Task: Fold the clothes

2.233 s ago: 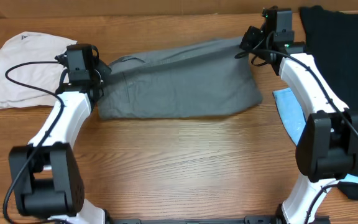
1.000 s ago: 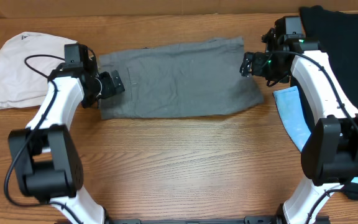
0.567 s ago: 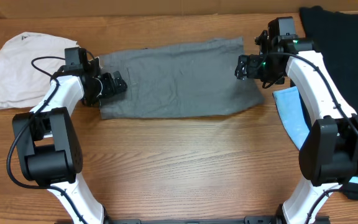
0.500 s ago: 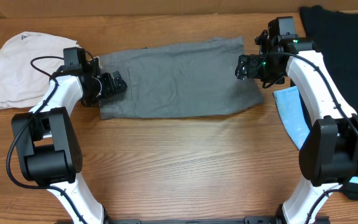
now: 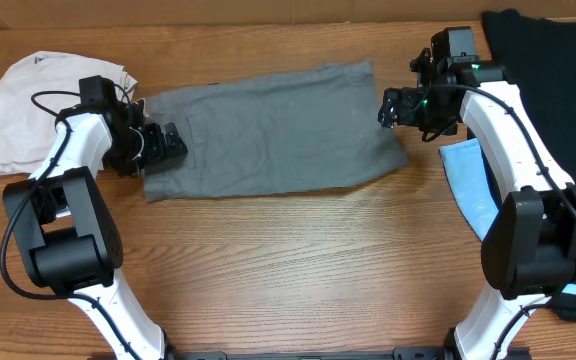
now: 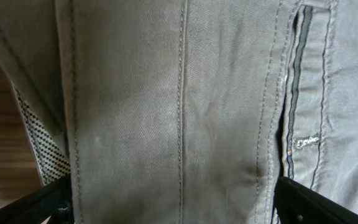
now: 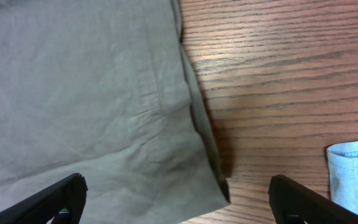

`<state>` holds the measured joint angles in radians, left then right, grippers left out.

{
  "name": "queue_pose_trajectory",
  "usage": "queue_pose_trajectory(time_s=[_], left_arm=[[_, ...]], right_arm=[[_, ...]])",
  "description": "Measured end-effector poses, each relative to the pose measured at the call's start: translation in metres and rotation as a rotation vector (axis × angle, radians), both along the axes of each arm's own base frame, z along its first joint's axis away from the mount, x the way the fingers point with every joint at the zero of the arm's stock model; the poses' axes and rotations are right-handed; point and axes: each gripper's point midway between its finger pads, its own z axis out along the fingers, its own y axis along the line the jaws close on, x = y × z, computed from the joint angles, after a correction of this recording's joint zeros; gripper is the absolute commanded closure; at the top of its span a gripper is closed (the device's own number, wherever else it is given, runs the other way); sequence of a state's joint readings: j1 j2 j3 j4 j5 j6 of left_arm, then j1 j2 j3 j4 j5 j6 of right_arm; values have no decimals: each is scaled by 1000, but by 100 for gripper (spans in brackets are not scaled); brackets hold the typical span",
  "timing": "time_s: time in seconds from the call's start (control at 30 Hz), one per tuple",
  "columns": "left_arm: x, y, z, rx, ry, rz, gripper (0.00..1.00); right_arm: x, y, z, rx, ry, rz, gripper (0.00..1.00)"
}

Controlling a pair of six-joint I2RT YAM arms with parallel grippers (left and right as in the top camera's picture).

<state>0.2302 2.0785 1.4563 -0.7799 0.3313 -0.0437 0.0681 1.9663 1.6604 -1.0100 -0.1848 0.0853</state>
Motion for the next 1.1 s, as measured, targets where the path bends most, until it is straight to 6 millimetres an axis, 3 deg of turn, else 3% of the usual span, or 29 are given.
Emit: queue_pose_trajectory(time_s=[0.2,0.3,0.4,0.5,0.7,0.87,1.1], left_arm=[[-12,0,4,2,81,-17,5],[-17,0,21,-7,139,-15,5],[-7,6,48,16,127,5,4],[2,16,59,65,107,38,4],[-4,29,50,137,144,83,5],[-5,34,29,163,140,108,7],[-12,34,-2,173,138,115,19]], right_arm=[[0,0,0,0,0,0,4],[0,0,0,1,1,1,4],[0,0,0,2,0,1,3],[0,0,0,2,0,1,4],[0,0,0,2,2,1,4],[-1,0,0,3,4,1,4],[-3,2,-1,2,13,6,4]])
